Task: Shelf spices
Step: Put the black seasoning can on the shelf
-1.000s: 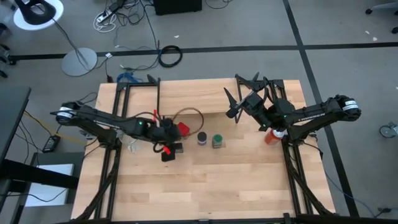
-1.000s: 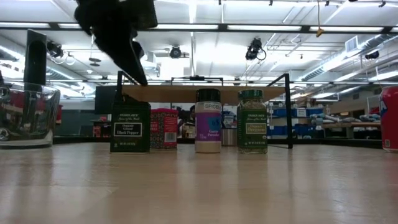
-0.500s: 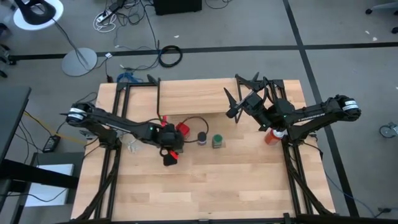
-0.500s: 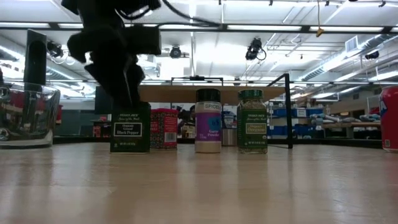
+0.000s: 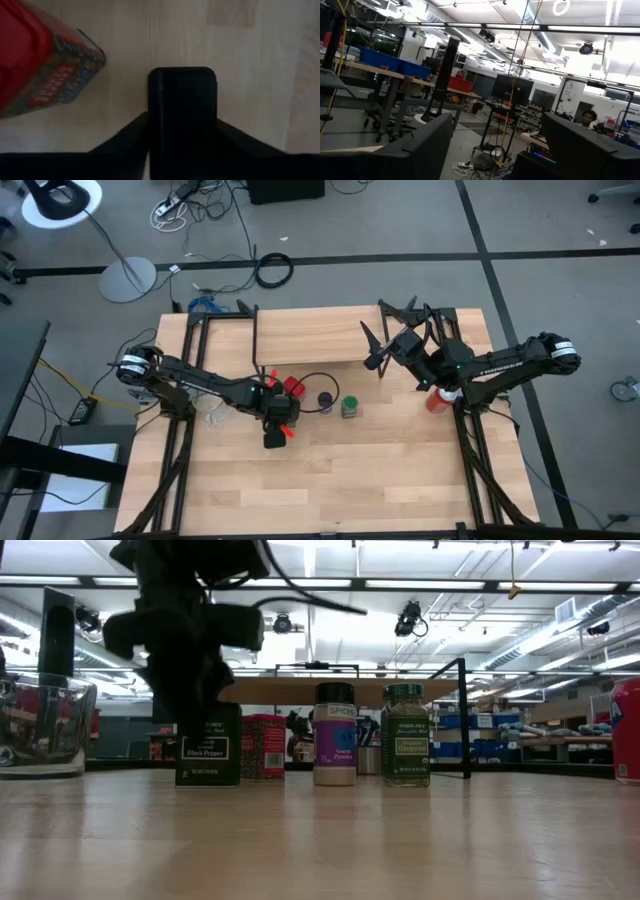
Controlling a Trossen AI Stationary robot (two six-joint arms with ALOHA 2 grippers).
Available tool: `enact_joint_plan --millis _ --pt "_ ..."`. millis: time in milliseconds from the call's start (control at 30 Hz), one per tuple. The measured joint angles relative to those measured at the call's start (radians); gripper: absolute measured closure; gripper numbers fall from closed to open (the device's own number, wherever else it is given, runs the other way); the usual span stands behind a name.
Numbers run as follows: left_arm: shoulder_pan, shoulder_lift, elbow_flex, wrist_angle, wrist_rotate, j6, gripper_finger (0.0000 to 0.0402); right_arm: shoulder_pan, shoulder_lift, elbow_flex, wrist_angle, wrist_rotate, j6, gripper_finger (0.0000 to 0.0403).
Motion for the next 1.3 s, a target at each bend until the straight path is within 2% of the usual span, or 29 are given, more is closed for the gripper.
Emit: enact_joint_plan --millis 67,100,300,500,700,767,900,1000,1300 --pt "0.0 -0.001 0.023 -0.034 -0.002 0.015 0.0275 0.0 0.0 0.0 0.0 0.0 0.0 0.0095" --pt "0.0 -0.001 0.036 -0.048 -0.003 0.019 0.0283 0.0 0.0 0.0 0.0 0.0 0.0 0.0095" --pt "0.007 -0.005 0.144 -0.182 -0.026 0.064 0.0283 0.0 0.0 0.0 0.0 0.0 -0.001 0.0095" --pt "0.007 -0.005 0.37 -0.41 -0.09 0.129 0.0283 0.0 0.0 0.0 0.001 0.0 -0.002 0.0095" --pt "0.01 -0.005 0.63 -0.614 -0.279 0.257 0.0283 0.0 0.0 0.0 0.0 -0.002 -0.003 0.0095" --pt "0.028 -0.006 0.696 -0.657 -0.312 0.319 0.0283 0.0 0.0 0.0 0.001 -0.002 -0.003 0.0095" --pt "0.112 -0.014 0.783 -0.705 -0.306 0.399 0.0283 0.001 0.0 0.0 0.001 -0.004 -0.004 0.0095" --pt "0.21 -0.026 0.802 -0.736 -0.266 0.436 0.0283 0.001 0.0 0.0 0.001 -0.006 -0.012 0.0095" --pt "0.545 -0.032 0.8 -0.726 -0.024 0.623 0.0283 0.001 0.0 0.0 0.006 -0.032 -0.013 0.0095"
